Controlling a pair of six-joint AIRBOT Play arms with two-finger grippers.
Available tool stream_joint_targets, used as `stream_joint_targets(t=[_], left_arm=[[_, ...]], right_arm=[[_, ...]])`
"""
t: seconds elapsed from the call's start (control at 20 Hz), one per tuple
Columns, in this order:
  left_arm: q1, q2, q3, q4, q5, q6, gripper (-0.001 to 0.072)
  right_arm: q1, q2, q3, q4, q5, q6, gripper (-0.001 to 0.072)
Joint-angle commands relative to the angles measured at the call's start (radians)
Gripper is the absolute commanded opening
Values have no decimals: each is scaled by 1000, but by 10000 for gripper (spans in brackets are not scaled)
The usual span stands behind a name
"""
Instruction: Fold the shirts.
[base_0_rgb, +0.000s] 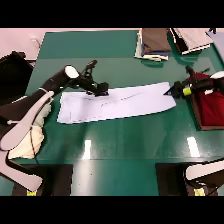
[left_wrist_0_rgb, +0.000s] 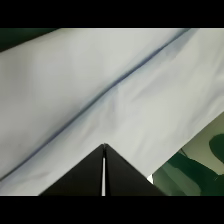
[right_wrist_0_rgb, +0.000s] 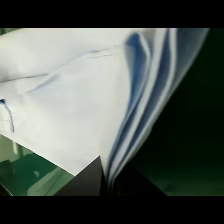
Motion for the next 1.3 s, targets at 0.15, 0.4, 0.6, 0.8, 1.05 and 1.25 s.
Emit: stream_joint_targets(t=[0.15, 0.4, 0.6, 0.8, 1.05, 1.25], left_arm=[[-83, -200, 191, 5, -36, -32, 23], [-90, -233, 200, 9, -28, -56, 23], [-84, -229, 241, 36, -40, -56, 22], [11, -161, 400, 210, -185, -82, 23], [255, 15, 614, 371, -409, -78, 23], [405, 175, 613, 387, -412, -78, 23]], right_arm=[[162, 186, 229, 13, 27, 97, 18], [309, 200, 372, 14, 27, 169, 18], [432, 195, 419, 14, 1, 189, 18], [566, 156, 464, 16, -41, 202, 19], [843, -25, 552, 147, -231, 164, 19], [1056, -234, 728, 182, -378, 97, 414]])
